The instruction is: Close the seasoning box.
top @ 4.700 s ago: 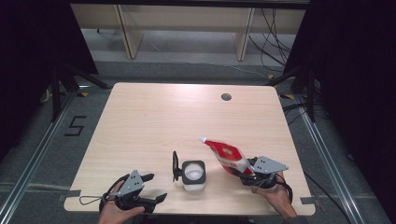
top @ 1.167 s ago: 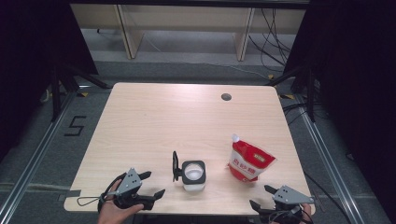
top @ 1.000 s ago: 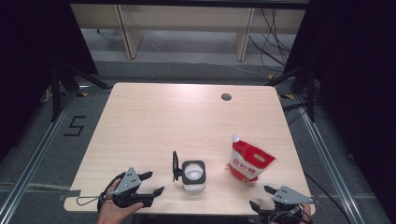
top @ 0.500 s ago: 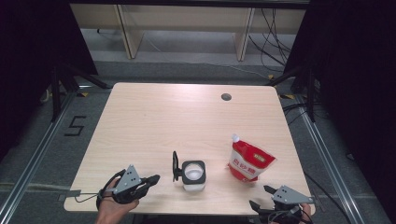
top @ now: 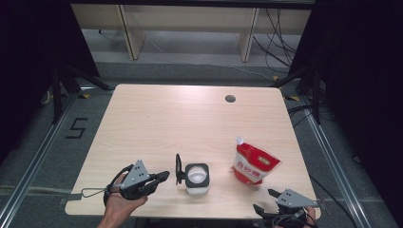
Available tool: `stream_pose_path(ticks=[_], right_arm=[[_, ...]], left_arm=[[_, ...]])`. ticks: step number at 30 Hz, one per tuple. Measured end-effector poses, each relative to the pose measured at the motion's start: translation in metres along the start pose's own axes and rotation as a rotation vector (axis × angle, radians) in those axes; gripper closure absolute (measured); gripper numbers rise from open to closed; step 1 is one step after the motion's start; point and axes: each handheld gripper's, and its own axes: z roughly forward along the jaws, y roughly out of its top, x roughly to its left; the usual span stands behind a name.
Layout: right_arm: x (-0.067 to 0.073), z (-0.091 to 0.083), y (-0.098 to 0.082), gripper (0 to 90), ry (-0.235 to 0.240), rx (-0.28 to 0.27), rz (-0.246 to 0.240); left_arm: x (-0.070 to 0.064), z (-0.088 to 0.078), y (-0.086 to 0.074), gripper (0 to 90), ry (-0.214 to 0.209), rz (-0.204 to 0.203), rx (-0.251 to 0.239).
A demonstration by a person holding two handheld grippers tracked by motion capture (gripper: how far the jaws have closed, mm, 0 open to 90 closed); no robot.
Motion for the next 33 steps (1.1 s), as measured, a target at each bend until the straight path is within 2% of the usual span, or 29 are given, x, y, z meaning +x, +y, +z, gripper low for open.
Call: stream_pose_path(ticks=[1,2,3,4,7,9,14,15,17,18,19,24,25,27,30,31,32,33], right_arm=[[-0.001,0.0,0.0,25.2,-0.01,-0.005,-0.022],[-0.001,0.0,0.0,25.2,-0.003,0.004,-0.009],[-0.001,0.0,0.0,25.2,-0.001,0.007,-0.012],[-0.001,0.0,0.0,25.2,-0.002,0.007,-0.012],[-0.001,0.0,0.0,25.2,-0.002,0.006,-0.01],[-0.003,0.001,0.0,25.2,0.041,0.009,-0.017],[-0.004,0.002,0.0,25.2,0.04,0.01,-0.027],[-0.003,0.002,0.0,25.2,0.035,0.011,-0.033],[-0.003,0.002,0.001,25.2,0.034,0.011,-0.032],[-0.003,0.002,0.001,25.2,0.033,0.011,-0.031],[-0.003,0.002,0.001,25.2,0.035,0.011,-0.032],[-0.003,0.003,0.0,25.2,0.033,0.01,-0.034],[-0.003,0.002,0.0,25.2,0.018,0.003,-0.041],[-0.003,0.002,0.0,25.2,0.027,0.002,-0.041],[-0.003,0.002,0.0,25.2,0.026,0.001,-0.04],[-0.003,0.002,0.0,25.2,0.004,0.0,-0.038],[-0.002,0.002,0.0,25.2,0.0,0.004,-0.035],[-0.002,0.002,0.0,25.2,0.013,0.006,-0.028]], left_arm=[[0.0,0.001,0.002,89.4,-0.006,0.002,-0.002],[-0.001,0.001,0.004,89.4,-0.006,-0.003,-0.004],[-0.001,0.0,0.007,89.4,-0.002,0.008,0.002],[-0.001,0.0,0.008,89.4,-0.004,-0.002,-0.005],[-0.002,0.001,0.011,89.4,-0.007,0.004,0.004],[-0.002,0.002,0.012,89.3,-0.013,0.01,0.008],[-0.004,0.003,0.018,89.3,-0.021,0.008,0.006],[-0.003,0.003,0.02,89.3,-0.026,0.021,0.01],[-0.005,0.005,0.02,89.3,-0.035,0.01,0.0],[-0.005,0.005,0.021,89.3,-0.032,0.023,0.006],[-0.006,0.006,0.022,89.3,-0.03,0.015,0.007],[-0.009,0.007,0.027,89.2,-0.004,0.069,0.027],[-0.009,0.007,0.028,89.2,-0.002,0.068,0.027],[-0.009,0.007,0.028,89.2,-0.004,0.058,0.029],[-0.009,0.006,0.03,89.2,0.004,0.066,0.022],[-0.009,0.006,0.031,89.1,0.005,0.082,0.026],[-0.01,0.006,0.032,89.2,0.008,0.08,0.025],[-0.01,0.006,0.033,89.2,0.008,0.088,0.024]])
